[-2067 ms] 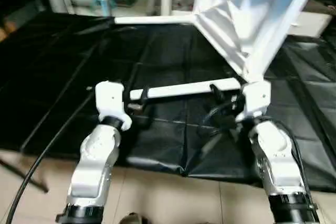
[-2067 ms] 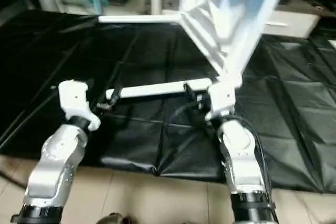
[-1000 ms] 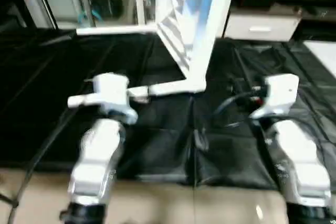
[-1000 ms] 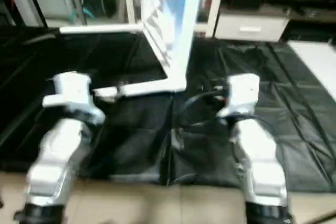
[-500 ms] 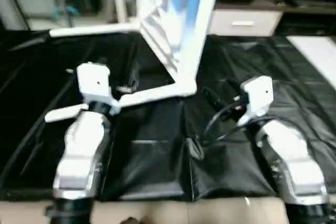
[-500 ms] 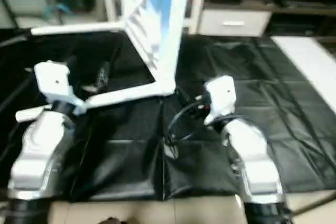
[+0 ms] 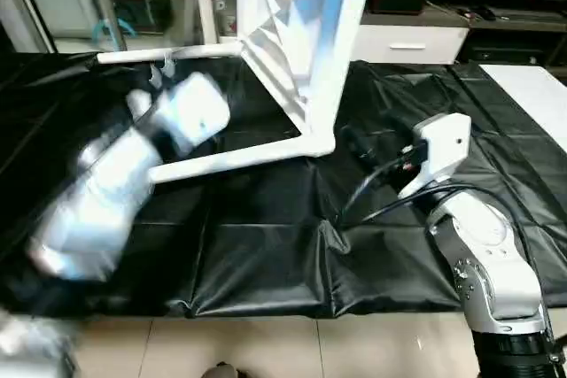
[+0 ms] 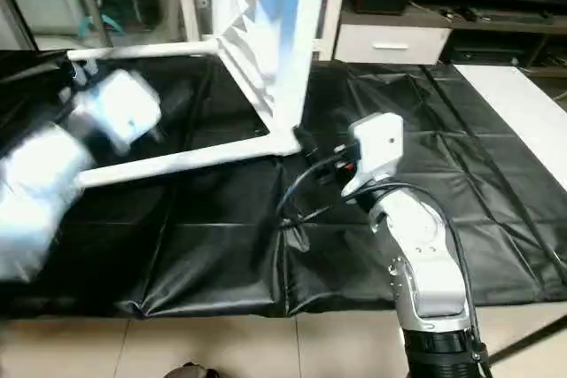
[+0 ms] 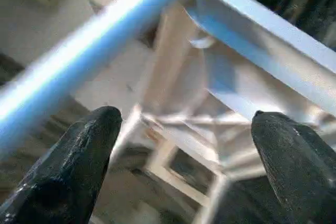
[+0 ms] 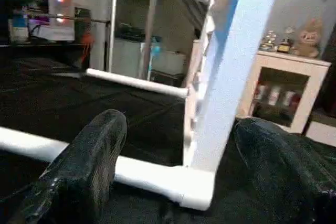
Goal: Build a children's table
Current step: Flip table
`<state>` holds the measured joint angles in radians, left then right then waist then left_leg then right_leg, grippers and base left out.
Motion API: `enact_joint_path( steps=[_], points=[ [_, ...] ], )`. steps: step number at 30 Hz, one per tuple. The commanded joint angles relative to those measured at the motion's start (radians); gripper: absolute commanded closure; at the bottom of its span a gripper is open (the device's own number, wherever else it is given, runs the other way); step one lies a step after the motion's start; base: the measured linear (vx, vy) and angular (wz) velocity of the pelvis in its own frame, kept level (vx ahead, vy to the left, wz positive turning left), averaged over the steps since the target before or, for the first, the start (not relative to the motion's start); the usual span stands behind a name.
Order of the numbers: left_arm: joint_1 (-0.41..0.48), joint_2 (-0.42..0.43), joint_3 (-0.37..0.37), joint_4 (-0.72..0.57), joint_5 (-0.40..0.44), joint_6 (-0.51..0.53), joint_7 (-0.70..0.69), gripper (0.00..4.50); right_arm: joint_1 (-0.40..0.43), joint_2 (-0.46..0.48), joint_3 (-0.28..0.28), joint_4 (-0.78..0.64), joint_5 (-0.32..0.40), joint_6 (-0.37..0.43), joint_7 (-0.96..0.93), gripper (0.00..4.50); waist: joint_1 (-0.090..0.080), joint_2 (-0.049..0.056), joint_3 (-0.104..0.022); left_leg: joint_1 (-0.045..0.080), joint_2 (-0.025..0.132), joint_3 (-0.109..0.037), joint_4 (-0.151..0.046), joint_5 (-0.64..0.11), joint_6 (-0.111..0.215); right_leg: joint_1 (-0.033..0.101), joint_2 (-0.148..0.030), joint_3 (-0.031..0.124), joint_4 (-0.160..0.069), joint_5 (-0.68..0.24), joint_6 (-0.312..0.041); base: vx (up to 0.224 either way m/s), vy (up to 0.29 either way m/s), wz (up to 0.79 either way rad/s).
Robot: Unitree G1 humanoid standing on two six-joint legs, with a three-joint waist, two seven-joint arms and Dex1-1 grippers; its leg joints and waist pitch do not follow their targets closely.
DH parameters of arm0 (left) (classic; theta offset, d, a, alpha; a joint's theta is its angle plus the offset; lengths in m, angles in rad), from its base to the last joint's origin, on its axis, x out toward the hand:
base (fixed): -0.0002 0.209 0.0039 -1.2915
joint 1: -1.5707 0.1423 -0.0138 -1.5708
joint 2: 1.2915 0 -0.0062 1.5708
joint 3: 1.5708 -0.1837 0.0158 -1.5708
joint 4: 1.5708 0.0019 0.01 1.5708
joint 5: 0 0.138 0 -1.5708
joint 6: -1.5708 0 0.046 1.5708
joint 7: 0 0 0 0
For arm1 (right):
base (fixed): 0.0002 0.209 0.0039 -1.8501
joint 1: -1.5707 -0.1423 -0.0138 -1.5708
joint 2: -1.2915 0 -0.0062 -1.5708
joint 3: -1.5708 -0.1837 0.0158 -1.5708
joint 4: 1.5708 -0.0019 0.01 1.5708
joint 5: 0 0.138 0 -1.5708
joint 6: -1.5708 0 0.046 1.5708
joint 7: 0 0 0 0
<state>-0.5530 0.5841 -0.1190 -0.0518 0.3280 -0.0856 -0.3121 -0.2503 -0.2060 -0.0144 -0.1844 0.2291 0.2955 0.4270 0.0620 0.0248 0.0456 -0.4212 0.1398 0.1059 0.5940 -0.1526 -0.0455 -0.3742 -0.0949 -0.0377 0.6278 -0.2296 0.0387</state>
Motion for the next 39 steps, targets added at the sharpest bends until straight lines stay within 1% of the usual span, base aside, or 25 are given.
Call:
enact_joint_path(
  steps=[1, 3, 4, 7, 9, 11, 13, 14, 15, 16, 17, 18, 19, 20, 21, 23, 24, 25, 28, 29, 30, 33, 34, 37, 39],
  points=[
    [-0.049, 0.004, -0.006, -0.009, 0.015, -0.036, -0.014, 0.00, -0.008, -0.003, 0.001, -0.018, 0.018, 0.013, 0.016, 0.39, 0.003, 0.010, -0.050, 0.044, 0.057, -0.024, -0.099, -0.636, -0.116, -0.007, -0.055, 0.027, -0.094, -0.351, -0.121, 0.000, 0.000, 0.00],
    [-0.072, 0.003, -0.002, -0.012, 0.016, -0.061, -0.012, 0.00, -0.009, 0.001, -0.002, -0.018, 0.023, 0.014, 0.017, 0.19, 0.006, 0.009, -0.050, 0.043, 0.058, -0.023, -0.098, -0.632, -0.111, -0.007, -0.056, 0.027, -0.093, -0.352, -0.126, 0.000, 0.000, 0.00],
    [-0.105, 0.004, -0.003, -0.004, 0.021, -0.096, -0.008, 0.00, -0.014, 0.005, -0.003, -0.015, 0.028, 0.013, 0.015, 0.07, 0.008, 0.007, -0.052, 0.037, 0.059, -0.021, -0.099, -0.603, -0.106, -0.005, -0.054, 0.026, -0.088, -0.314, -0.130, 0.000, 0.000, 0.00],
    [-0.142, 0.025, -0.012, 0.023, 0.030, -0.141, -0.005, 0.00, -0.018, 0.011, 0.001, -0.016, 0.034, 0.013, 0.014, 0.07, 0.008, 0.002, -0.055, 0.033, 0.060, -0.014, -0.099, -0.562, -0.096, -0.003, -0.054, 0.025, -0.084, -0.293, -0.130, 0.000, 0.000, 0.00],
    [-0.173, 0.042, -0.012, 0.049, 0.035, -0.170, -0.007, 0.00, -0.020, 0.015, 0.007, -0.018, 0.038, 0.012, 0.011, 0.07, 0.011, 0.000, -0.058, 0.029, 0.059, -0.007, -0.095, -0.513, -0.085, -0.004, -0.053, 0.026, -0.081, -0.276, -0.130, 0.000, 0.000, 0.00],
    [-0.190, 0.052, -0.010, 0.064, 0.041, -0.188, -0.006, 0.00, -0.021, 0.019, 0.013, -0.019, 0.039, 0.009, 0.010, 0.07, 0.015, 0.002, -0.059, 0.032, 0.060, -0.003, -0.093, -0.496, -0.082, -0.008, -0.053, 0.026, -0.082, -0.275, -0.132, 0.000, 0.000, 0.00],
    [-0.216, 0.065, -0.006, 0.092, 0.056, -0.205, -0.001, 0.00, -0.026, 0.025, 0.018, -0.020, 0.039, 0.010, 0.007, 0.07, 0.017, -0.001, -0.059, 0.031, 0.062, 0.000, -0.092, -0.485, -0.082, -0.007, -0.052, 0.027, -0.083, -0.282, -0.131, 0.000, 0.000, 0.00],
    [-0.247, 0.089, -0.011, 0.140, 0.097, -0.222, 0.012, 0.00, -0.031, 0.026, 0.033, -0.030, 0.043, 0.018, 0.019, 0.07, 0.020, 0.003, -0.061, 0.030, 0.062, 0.002, -0.090, -0.464, -0.081, -0.008, -0.051, 0.027, -0.080, -0.264, -0.131, 0.000, 0.000, 0.00],
    [-0.247, 0.089, -0.011, 0.140, 0.097, -0.222, 0.012, 0.00, -0.031, 0.026, 0.033, -0.030, 0.043, 0.018, 0.019, 0.07, 0.020, 0.002, -0.062, 0.028, 0.061, 0.004, -0.088, -0.450, -0.082, -0.007, -0.050, 0.027, -0.079, -0.250, -0.128, 0.000, 0.000, 0.00],
    [-0.247, 0.089, -0.011, 0.140, 0.097, -0.222, 0.012, 0.00, -0.031, 0.026, 0.033, -0.030, 0.043, 0.018, 0.019, 0.07, 0.021, 0.002, -0.065, 0.026, 0.062, 0.006, -0.089, -0.411, -0.085, -0.002, -0.047, 0.026, -0.072, -0.203, -0.128, 0.000, 0.000, 0.00],
    [-0.290, 0.118, -0.021, 0.221, 0.140, -0.220, 0.016, 0.00, -0.034, 0.019, 0.058, -0.049, 0.052, 0.035, 0.049, 0.07, 0.025, 0.001, -0.065, 0.026, 0.064, 0.008, -0.087, -0.380, -0.082, -0.002, -0.044, 0.025, -0.070, -0.159, -0.129, 0.000, 0.000, 0.00],
    [-0.316, 0.137, -0.030, 0.271, 0.164, -0.221, 0.021, 0.00, -0.034, 0.016, 0.070, -0.057, 0.051, 0.039, 0.060, 0.07, 0.029, 0.003, -0.068, 0.030, 0.062, 0.012, -0.083, -0.364, -0.077, -0.005, -0.042, 0.025, -0.067, -0.129, -0.132, 0.057, -0.019, -0.11],
    [-0.319, 0.138, -0.030, 0.275, 0.166, -0.221, 0.021, 0.00, -0.034, 0.015, 0.071, -0.058, 0.051, 0.040, 0.060, 0.07, 0.029, 0.005, -0.071, 0.027, 0.061, 0.013, -0.081, -0.333, -0.079, 0.001, -0.041, 0.025, -0.062, -0.095, -0.130, 0.000, 0.000, 0.00],
    [-0.336, 0.149, -0.036, 0.309, 0.181, -0.225, 0.025, 0.00, -0.035, 0.014, 0.079, -0.062, 0.051, 0.041, 0.065, 0.07, 0.029, 0.005, -0.072, 0.025, 0.062, 0.013, -0.082, -0.312, -0.082, 0.004, -0.040, 0.024, -0.058, -0.066, -0.131, 0.000, 0.000, 0.00],
    [-0.336, 0.149, -0.036, 0.309, 0.181, -0.225, 0.025, 0.00, -0.035, 0.014, 0.079, -0.062, 0.051, 0.041, 0.065, 0.07, 0.030, 0.006, -0.072, 0.027, 0.063, 0.014, -0.081, -0.302, -0.082, 0.002, -0.038, 0.023, -0.058, -0.046, -0.132, 0.000, 0.000, 0.00],
    [-0.385, 0.169, -0.042, 0.384, 0.219, -0.270, 0.066, 0.00, -0.040, 0.018, 0.088, -0.059, 0.043, 0.031, 0.055, 0.07, 0.033, 0.011, -0.075, 0.034, 0.065, 0.019, -0.076, -0.275, -0.086, -0.002, -0.034, 0.022, -0.052, 0.035, -0.150, 0.000, 0.000, 0.00],
    [-0.400, 0.173, -0.044, 0.404, 0.229, -0.283, 0.080, 0.00, -0.041, 0.020, 0.091, -0.058, 0.039, 0.026, 0.051, 0.07, 0.034, 0.009, -0.078, 0.035, 0.065, 0.022, -0.073, -0.253, -0.083, 0.002, -0.034, 0.021, -0.048, 0.076, -0.157, 0.051, 0.019, -0.03],
    [-0.411, 0.177, -0.048, 0.420, 0.243, -0.284, 0.089, 0.00, -0.041, 0.021, 0.093, -0.059, 0.037, 0.025, 0.049, 0.07, 0.035, 0.008, -0.078, 0.032, 0.065, 0.024, -0.072, -0.228, -0.077, 0.006, -0.035, 0.021, -0.046, 0.108, -0.160, 0.000, 0.000, 0.00],
    [-0.443, 0.188, -0.059, 0.467, 0.274, -0.302, 0.121, 0.00, -0.039, 0.026, 0.099, -0.064, 0.034, 0.024, 0.046, 0.07, 0.037, 0.010, -0.076, 0.035, 0.066, 0.026, -0.072, -0.236, -0.076, 0.004, -0.036, 0.021, -0.047, 0.101, -0.163, 0.000, 0.000, 0.00],
    [-0.451, 0.190, -0.062, 0.479, 0.281, -0.307, 0.129, 0.00, -0.038, 0.027, 0.100, -0.066, 0.033, 0.024, 0.046, 0.07, 0.038, 0.008, -0.074, 0.036, 0.066, 0.028, -0.073, -0.261, -0.076, 0.003, -0.037, 0.023, -0.050, 0.067, -0.163, 0.000, 0.000, 0.00],
    [-0.465, 0.193, -0.066, 0.502, 0.292, -0.318, 0.143, 0.00, -0.036, 0.027, 0.102, -0.070, 0.031, 0.025, 0.045, 0.07, 0.038, 0.013, -0.071, 0.035, 0.067, 0.027, -0.076, -0.295, -0.084, 0.001, -0.039, 0.024, -0.054, 0.024, -0.161, 0.000, 0.000, 0.00],
    [-0.482, 0.196, -0.067, 0.524, 0.305, -0.327, 0.163, 0.00, -0.035, 0.029, 0.104, -0.072, 0.030, 0.024, 0.044, 0.07, 0.040, 0.014, -0.069, 0.041, 0.072, 0.025, -0.081, -0.376, -0.103, -0.004, -0.042, 0.026, -0.059, -0.069, -0.156, 0.000, 0.000, 0.00],
    [-0.492, 0.196, -0.067, 0.539, 0.311, -0.337, 0.175, 0.00, -0.035, 0.029, 0.105, -0.072, 0.029, 0.022, 0.042, 0.07, 0.041, 0.016, -0.067, 0.040, 0.072, 0.023, -0.082, -0.385, -0.105, -0.005, -0.042, 0.026, -0.060, -0.079, -0.155, 0.000, 0.000, 0.00],
    [-0.518, 0.204, -0.075, 0.581, 0.331, -0.360, 0.200, 0.00, -0.031, 0.033, 0.111, -0.077, 0.026, 0.018, 0.033, 0.07, 0.043, 0.014, -0.067, 0.041, 0.072, 0.023, -0.082, -0.403, -0.111, -0.008, -0.041, 0.027, -0.062, -0.095, -0.150, 0.000, 0.000, 0.00],
    [-0.531, 0.212, -0.080, 0.604, 0.346, -0.364, 0.216, 0.00, -0.030, 0.032, 0.119, -0.079, 0.020, 0.014, 0.032, 0.07, 0.044, 0.016, -0.068, 0.041, 0.073, 0.022, -0.083, -0.403, -0.114, -0.009, -0.042, 0.027, -0.061, -0.092, -0.149, 0.000, 0.000, 0.00]
  ],
)
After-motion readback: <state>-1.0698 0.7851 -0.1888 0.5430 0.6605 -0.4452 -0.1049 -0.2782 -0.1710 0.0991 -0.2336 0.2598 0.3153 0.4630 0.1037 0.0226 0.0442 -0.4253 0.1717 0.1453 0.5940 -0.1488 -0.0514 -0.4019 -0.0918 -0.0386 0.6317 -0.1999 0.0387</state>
